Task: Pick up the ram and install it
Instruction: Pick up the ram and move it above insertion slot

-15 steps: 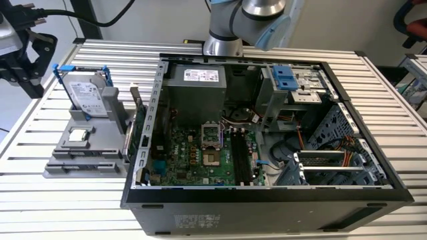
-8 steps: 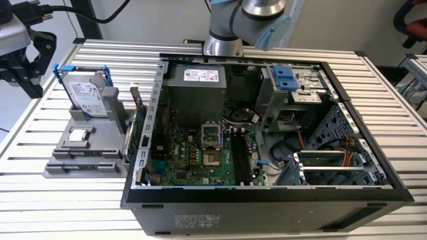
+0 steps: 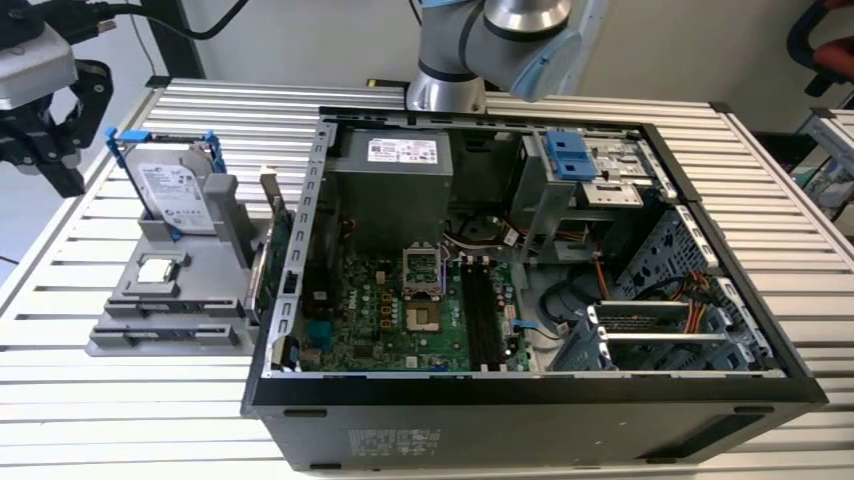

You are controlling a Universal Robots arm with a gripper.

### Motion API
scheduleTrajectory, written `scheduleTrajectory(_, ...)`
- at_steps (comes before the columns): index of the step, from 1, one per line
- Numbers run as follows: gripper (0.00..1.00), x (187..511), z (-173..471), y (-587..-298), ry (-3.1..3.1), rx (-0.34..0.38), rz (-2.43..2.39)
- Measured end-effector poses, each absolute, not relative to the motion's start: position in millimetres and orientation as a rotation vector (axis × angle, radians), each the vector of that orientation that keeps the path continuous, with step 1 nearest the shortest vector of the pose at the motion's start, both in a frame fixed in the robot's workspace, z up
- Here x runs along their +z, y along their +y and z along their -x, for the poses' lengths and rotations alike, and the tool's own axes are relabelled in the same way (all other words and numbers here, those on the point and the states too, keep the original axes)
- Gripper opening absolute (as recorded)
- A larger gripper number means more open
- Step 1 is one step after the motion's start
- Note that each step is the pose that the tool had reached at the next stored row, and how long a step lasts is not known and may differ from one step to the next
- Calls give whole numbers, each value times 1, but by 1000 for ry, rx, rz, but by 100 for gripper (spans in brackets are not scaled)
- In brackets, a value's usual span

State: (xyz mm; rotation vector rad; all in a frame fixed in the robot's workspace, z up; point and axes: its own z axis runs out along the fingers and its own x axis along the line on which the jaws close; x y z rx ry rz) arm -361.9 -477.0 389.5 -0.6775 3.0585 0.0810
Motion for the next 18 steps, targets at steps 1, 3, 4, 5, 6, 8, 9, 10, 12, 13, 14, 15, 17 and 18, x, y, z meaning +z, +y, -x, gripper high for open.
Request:
scheduleTrajectory(1,0,389,362,-477,3054,81,698)
scheduleTrajectory(3,0,389,362,-477,3045,81,741)
scheduleTrajectory(4,0,389,362,-477,3040,81,763)
scheduleTrajectory(5,0,389,362,-477,3035,81,785)
scheduleTrajectory(6,0,389,362,-477,3029,81,807)
scheduleTrajectory(8,0,389,362,-477,3018,82,851)
scheduleTrajectory(9,0,389,362,-477,3012,82,872)
scheduleTrajectory(10,0,389,362,-477,3006,82,895)
scheduleTrajectory(12,0,390,362,-477,2994,82,936)
scheduleTrajectory(13,0,389,362,-477,2988,82,956)
scheduleTrajectory(14,0,389,362,-477,2982,82,978)
scheduleTrajectory(15,0,389,362,-477,2975,82,998)
scheduleTrajectory(17,0,390,362,-477,2961,82,1041)
scheduleTrajectory(18,0,389,362,-477,2954,82,1062)
